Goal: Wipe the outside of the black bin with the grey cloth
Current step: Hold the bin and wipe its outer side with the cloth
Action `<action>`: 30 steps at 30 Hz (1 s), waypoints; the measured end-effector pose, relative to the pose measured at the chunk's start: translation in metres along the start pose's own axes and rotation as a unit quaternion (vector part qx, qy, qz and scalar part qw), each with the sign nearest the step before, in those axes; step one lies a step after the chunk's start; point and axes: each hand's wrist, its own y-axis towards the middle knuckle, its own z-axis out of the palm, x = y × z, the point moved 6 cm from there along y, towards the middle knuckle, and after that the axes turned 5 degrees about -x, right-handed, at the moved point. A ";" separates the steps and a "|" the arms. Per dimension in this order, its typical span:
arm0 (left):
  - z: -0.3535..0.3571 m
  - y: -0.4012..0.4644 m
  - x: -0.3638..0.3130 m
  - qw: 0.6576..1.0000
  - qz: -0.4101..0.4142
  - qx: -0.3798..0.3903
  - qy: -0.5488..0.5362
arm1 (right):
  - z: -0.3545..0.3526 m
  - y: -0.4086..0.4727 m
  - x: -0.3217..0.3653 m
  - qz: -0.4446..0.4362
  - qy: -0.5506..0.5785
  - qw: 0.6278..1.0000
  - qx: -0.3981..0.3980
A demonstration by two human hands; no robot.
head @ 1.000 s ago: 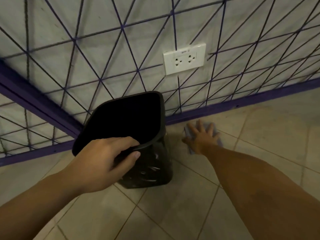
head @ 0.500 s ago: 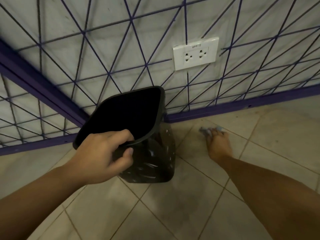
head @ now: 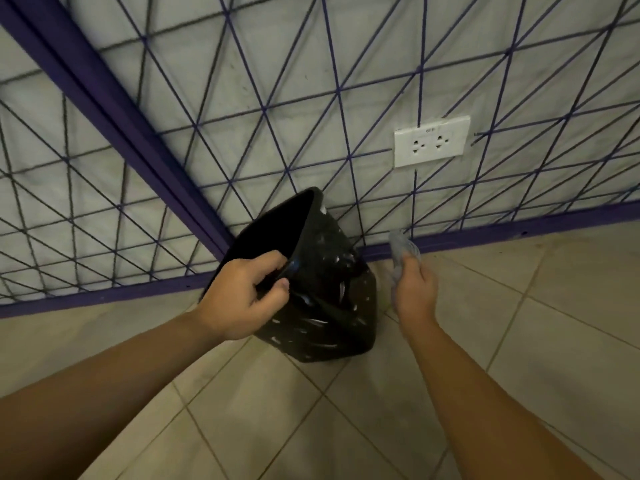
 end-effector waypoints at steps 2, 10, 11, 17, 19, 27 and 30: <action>-0.006 -0.006 0.010 0.999 -0.036 -0.004 0.015 | -0.002 -0.013 0.007 0.041 0.013 0.999 -0.022; -0.012 -0.026 0.029 0.987 -0.151 -0.056 0.021 | 0.029 -0.061 0.028 -0.039 -0.016 0.997 0.070; -0.013 -0.027 0.032 0.986 -0.157 -0.055 0.002 | 0.038 -0.068 0.030 -0.057 -0.039 0.993 0.093; -0.011 -0.032 0.041 0.974 -0.203 -0.046 -0.091 | 0.080 -0.090 0.041 -0.217 -0.197 0.943 0.159; -0.009 -0.034 0.042 0.971 -0.210 -0.066 -0.097 | 0.095 -0.095 0.043 -0.242 -0.237 0.922 0.186; -0.011 -0.026 0.031 0.983 -0.146 -0.096 -0.052 | 0.129 -0.113 -0.003 -0.248 -0.343 0.873 0.243; -0.016 -0.025 0.043 0.983 -0.150 -0.099 -0.039 | 0.132 -0.130 -0.011 -0.276 -0.343 0.866 0.237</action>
